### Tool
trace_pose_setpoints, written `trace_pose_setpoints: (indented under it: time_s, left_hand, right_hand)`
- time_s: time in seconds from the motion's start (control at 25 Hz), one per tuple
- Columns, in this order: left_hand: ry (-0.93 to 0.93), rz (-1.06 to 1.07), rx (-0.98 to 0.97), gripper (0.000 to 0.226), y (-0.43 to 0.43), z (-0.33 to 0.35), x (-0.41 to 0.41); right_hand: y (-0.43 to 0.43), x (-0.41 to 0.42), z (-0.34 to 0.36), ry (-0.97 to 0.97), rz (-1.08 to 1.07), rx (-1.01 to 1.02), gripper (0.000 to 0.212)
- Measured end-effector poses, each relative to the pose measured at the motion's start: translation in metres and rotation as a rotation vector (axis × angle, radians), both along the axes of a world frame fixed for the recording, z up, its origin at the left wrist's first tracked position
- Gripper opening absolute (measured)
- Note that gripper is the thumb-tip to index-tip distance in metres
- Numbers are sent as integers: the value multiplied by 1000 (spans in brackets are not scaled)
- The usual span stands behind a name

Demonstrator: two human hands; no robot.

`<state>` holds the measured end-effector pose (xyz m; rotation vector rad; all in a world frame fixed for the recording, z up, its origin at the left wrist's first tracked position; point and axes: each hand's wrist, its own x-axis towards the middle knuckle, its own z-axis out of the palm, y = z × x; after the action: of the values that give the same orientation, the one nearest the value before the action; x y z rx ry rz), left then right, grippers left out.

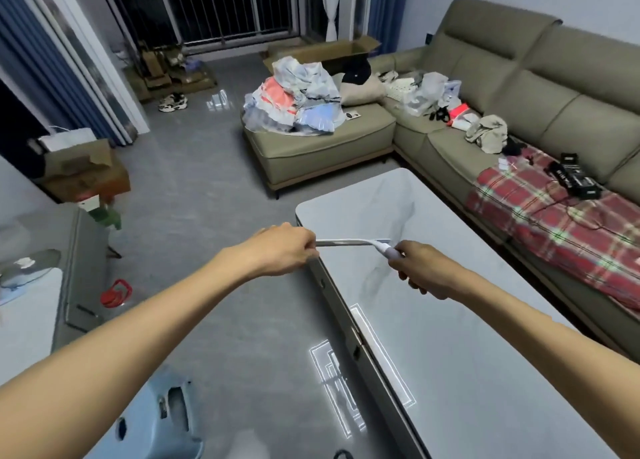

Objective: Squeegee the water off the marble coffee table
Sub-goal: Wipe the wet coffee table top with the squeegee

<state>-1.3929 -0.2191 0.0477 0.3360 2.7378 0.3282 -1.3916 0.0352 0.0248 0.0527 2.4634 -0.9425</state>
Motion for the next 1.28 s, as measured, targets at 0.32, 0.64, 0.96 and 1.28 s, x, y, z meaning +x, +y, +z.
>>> trace_pose_setpoints:
  time_s: [0.32,0.64,0.96,1.28]
  left_hand:
    - [-109,-195,67,15,-25,-65,-252]
    - [-158,-294,94,28,34,-112,-470]
    - [-261,-194,52,31,96,-225,-631]
    - [-334,-283,-166,69,156,-464,-753]
  right_hand:
    - [-13,-186,-78,-118,-260,11,17]
    - [26,-330,-117,-148,-539,-30,15]
    - [88,-498,-224,-214,-663,-30,33]
    - [113,-613,-376,-131,-661,180,36]
